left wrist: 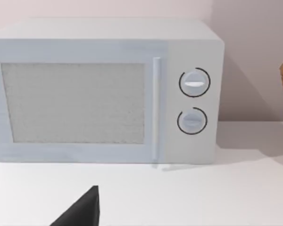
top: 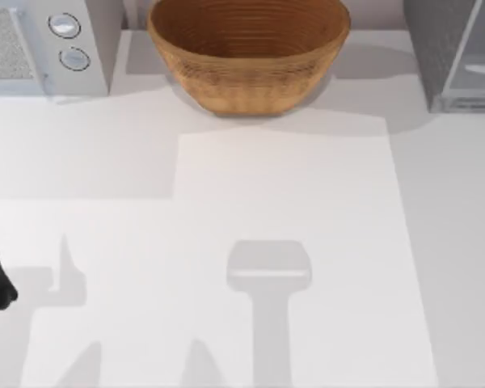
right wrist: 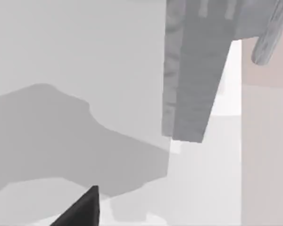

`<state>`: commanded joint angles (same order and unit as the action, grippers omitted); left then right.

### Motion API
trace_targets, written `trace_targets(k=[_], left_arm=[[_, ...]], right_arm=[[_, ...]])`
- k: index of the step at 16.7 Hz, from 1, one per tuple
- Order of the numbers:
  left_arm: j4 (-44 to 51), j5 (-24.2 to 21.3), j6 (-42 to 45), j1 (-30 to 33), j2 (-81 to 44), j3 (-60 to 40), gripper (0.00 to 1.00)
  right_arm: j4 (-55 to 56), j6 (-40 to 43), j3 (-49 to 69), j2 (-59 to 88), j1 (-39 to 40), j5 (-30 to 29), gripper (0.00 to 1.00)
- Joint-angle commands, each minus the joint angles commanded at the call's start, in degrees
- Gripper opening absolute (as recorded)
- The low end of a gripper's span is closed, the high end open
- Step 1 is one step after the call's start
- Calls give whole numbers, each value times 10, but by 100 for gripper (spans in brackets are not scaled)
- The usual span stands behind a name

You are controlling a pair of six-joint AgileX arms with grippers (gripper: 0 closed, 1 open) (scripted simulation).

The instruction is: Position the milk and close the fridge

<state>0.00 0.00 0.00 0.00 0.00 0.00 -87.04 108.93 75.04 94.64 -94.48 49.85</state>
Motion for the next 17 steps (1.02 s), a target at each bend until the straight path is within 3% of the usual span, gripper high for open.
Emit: trace_targets(k=[4, 11, 14, 17], left_arm=[[0, 0, 0, 0, 0, 0, 100], [0, 0, 0, 0, 0, 0, 100], [0, 0, 0, 0, 0, 0, 100], [0, 0, 0, 0, 0, 0, 100]], right_arm=[[13, 84, 16, 90, -84, 39, 100], [15, 89, 15, 98, -90, 42, 100], [51, 52, 26, 101, -54, 46, 100], [135, -40, 44, 106, 30, 47, 100]])
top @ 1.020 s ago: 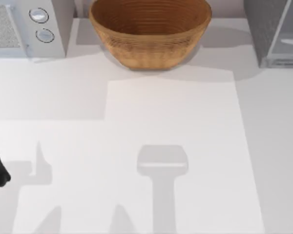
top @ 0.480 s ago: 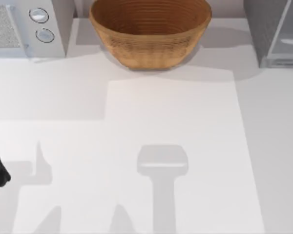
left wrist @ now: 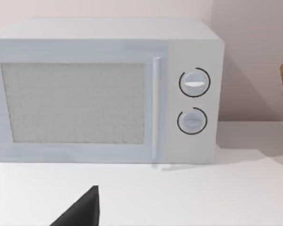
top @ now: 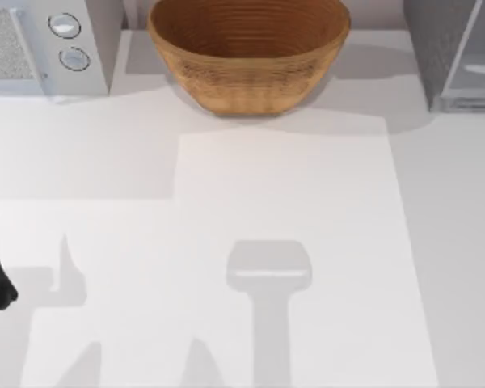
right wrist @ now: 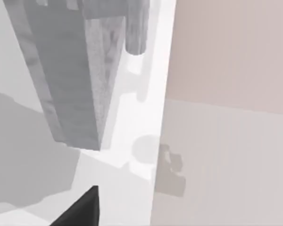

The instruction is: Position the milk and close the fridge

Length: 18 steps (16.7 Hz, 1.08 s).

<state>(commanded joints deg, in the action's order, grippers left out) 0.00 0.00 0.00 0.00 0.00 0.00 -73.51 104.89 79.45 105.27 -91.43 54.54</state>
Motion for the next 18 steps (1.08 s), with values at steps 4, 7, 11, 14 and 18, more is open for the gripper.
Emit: trace_targets(k=[4, 7, 11, 14, 18], left_arm=[[0, 0, 0, 0, 0, 0, 100], [0, 0, 0, 0, 0, 0, 100], [0, 0, 0, 0, 0, 0, 100], [0, 0, 0, 0, 0, 0, 100], [0, 0, 0, 0, 0, 0, 100]], right_arm=[[163, -204, 14, 6, 140, -15, 100], [300, -383, 9, 7, 239, -39, 100], [458, -573, -16, 3, 333, -78, 100], [536, -654, -39, 0, 369, -100, 100], [560, -679, -48, -2, 381, -108, 100]])
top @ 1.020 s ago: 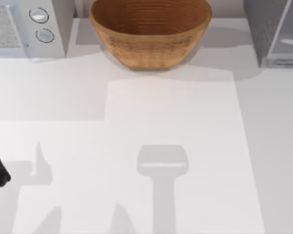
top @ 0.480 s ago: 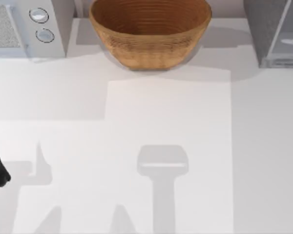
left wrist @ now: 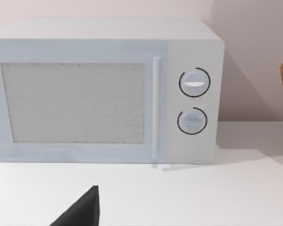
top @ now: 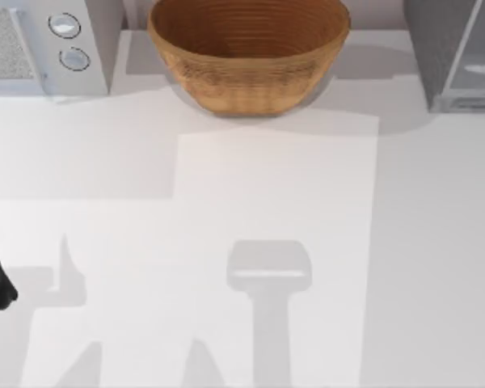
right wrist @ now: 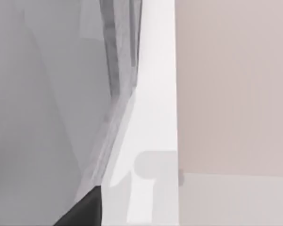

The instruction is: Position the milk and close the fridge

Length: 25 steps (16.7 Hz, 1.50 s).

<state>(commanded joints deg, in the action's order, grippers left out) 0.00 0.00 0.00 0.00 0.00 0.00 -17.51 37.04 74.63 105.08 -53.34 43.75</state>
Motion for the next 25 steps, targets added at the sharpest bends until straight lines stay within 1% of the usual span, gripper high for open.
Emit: trace_targets(k=[4, 7, 9, 12, 16, 19, 21, 23, 25], left_arm=[[0, 0, 0, 0, 0, 0, 100], [0, 0, 0, 0, 0, 0, 100], [0, 0, 0, 0, 0, 0, 100], [0, 0, 0, 0, 0, 0, 100], [0, 0, 0, 0, 0, 0, 100], [0, 0, 0, 0, 0, 0, 100], [0, 0, 0, 0, 0, 0, 100], [0, 0, 0, 0, 0, 0, 100], [0, 0, 0, 0, 0, 0, 100]], right_arm=[[1, 0, 0, -3, -5, 0, 100], [17, -36, -21, -7, 27, -36, 100], [36, -80, -39, -15, 76, -77, 100], [66, -139, -67, -34, 175, -155, 100], [105, -191, -100, -57, 287, -222, 100], [138, -253, -124, -74, 402, -305, 100], [165, -301, -143, -92, 463, -357, 100], [191, -341, -162, -110, 501, -396, 100], [205, -359, -173, -123, 518, -413, 100]])
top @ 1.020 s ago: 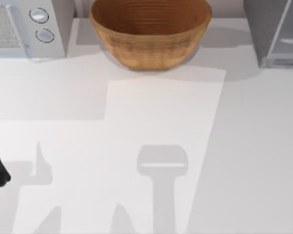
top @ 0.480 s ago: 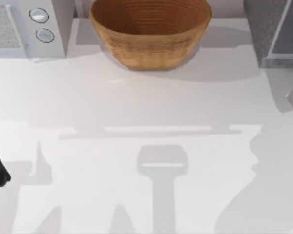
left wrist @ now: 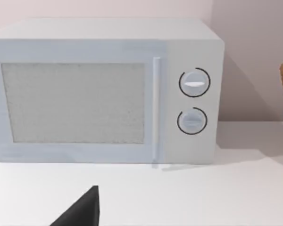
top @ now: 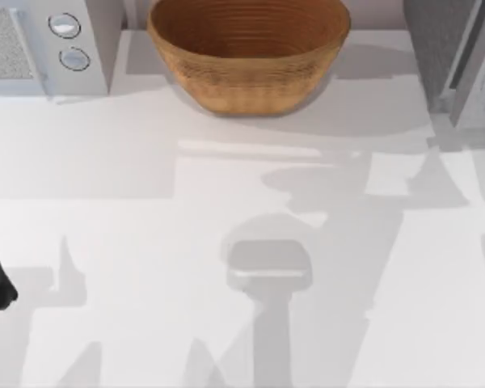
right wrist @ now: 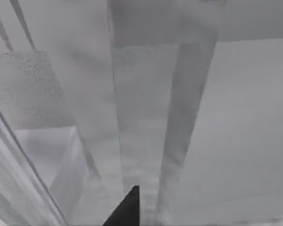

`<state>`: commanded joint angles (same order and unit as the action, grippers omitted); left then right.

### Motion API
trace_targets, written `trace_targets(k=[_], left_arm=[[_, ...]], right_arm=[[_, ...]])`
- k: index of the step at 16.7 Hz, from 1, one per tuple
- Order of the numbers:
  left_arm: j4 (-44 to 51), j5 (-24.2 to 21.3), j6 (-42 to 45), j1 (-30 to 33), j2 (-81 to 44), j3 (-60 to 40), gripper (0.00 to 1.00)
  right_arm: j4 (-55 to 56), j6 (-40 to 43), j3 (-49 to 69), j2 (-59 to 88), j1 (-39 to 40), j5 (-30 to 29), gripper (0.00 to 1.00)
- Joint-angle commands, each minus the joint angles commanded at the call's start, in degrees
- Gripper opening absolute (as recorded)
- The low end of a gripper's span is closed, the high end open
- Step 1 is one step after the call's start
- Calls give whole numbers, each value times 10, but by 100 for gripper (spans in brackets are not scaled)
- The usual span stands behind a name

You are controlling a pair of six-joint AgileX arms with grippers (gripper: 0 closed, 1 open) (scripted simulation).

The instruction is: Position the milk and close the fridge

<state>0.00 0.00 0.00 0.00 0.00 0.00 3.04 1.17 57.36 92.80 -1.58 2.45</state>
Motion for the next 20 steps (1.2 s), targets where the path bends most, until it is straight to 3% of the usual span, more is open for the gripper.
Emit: trace_targets(k=[7, 16, 20], left_arm=[[0, 0, 0, 0, 0, 0, 100], [0, 0, 0, 0, 0, 0, 100], [0, 0, 0, 0, 0, 0, 100]], right_arm=[[-5, 2, 19, 20, -7, -3, 100], [-46, 1, 221, 182, -7, -7, 100], [-54, 0, 257, 209, -6, -7, 100]])
